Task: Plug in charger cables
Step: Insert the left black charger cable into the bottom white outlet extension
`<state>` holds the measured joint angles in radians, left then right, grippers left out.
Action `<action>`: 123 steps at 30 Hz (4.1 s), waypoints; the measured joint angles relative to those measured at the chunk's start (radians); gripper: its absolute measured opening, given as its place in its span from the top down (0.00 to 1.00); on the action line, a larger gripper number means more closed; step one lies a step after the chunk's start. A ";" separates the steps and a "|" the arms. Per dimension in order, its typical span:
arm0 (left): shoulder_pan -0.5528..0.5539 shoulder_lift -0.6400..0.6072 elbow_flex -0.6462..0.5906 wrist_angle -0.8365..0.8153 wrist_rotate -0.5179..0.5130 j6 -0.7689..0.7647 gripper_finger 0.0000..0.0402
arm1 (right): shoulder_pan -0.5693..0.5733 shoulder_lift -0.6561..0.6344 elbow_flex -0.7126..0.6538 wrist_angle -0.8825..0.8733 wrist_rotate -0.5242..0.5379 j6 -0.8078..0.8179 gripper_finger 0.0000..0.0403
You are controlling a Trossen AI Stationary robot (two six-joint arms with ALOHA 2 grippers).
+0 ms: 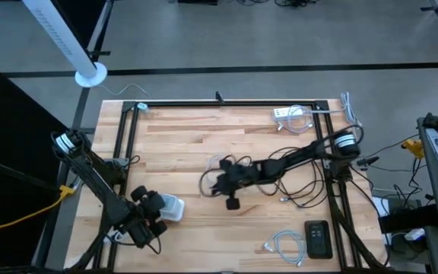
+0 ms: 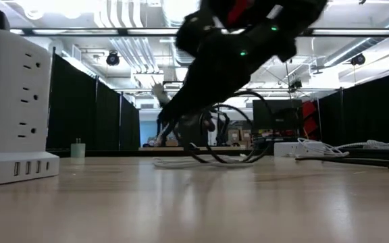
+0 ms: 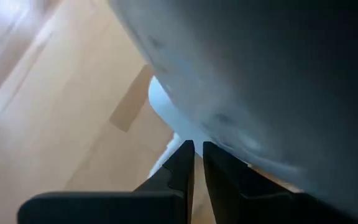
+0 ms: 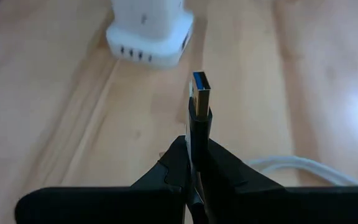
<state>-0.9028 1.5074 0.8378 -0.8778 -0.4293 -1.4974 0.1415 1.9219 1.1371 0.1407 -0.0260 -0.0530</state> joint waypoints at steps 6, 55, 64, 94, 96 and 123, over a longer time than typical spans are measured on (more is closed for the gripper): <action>-0.001 -0.008 0.120 -0.107 0.025 0.004 0.94 | 0.025 0.044 0.123 -0.139 0.026 -0.040 0.96; 0.263 0.013 0.393 -0.018 -0.548 0.780 0.50 | 0.022 -0.025 0.245 -0.024 0.176 -0.385 0.96; 0.277 0.013 0.372 0.013 -0.551 0.828 0.79 | 0.022 -0.025 0.245 -0.030 0.177 -0.385 0.96; 0.019 -0.001 0.378 0.034 -0.979 0.636 0.98 | 0.022 -0.114 -0.117 0.808 -0.066 -0.185 0.49; 0.014 -0.001 0.378 0.039 -1.002 0.629 0.98 | 0.022 -0.105 -0.132 0.915 -0.068 -0.167 0.51; -0.002 0.000 0.379 0.181 -1.058 0.741 0.98 | -0.023 0.145 0.113 1.084 -0.289 0.042 0.62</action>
<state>-0.9047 1.5074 1.2171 -0.6968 -1.4872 -0.7559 0.1181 2.0670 1.2497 1.2250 -0.3153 -0.0112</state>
